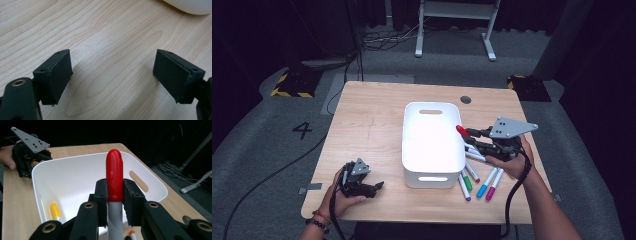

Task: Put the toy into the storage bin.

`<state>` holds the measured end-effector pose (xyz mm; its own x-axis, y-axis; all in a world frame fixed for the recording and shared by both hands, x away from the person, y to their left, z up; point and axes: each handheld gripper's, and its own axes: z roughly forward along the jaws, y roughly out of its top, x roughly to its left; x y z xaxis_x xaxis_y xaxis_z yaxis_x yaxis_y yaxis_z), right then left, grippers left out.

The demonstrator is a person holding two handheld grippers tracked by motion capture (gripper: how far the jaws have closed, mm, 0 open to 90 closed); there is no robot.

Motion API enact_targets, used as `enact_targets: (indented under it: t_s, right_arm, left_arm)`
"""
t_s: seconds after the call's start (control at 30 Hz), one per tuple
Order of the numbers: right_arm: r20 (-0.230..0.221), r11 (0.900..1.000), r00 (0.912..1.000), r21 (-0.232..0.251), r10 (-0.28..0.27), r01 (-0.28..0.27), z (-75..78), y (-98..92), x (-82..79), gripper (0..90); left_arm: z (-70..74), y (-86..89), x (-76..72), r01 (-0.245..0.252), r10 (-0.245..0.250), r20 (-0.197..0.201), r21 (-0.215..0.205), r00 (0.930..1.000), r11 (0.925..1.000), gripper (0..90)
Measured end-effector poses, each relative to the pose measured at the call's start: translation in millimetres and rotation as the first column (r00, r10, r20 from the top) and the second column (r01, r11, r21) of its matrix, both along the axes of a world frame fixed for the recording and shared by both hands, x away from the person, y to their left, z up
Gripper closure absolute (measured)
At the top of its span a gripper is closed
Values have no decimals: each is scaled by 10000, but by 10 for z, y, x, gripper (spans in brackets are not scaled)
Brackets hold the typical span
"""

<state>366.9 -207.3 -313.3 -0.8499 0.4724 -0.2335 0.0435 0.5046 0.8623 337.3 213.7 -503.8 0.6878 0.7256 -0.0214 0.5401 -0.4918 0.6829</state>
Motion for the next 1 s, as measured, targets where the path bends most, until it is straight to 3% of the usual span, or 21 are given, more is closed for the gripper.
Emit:
enact_targets:
  t_s: [0.63, 1.0]
  right_arm:
    - [-245, 9944, 9958, -577, 878, -890, 21, 573, 33, 748]
    - [-1148, 9799, 9865, -1484, 1167, -1332, -180, 882, 128, 747]
  left_arm:
    - [0, 0, 0, 1, -1, -1, 5, 10000, 10000, 159]
    - [0, -1, -1, -10, 10, -1, -3, 10000, 10000, 159]
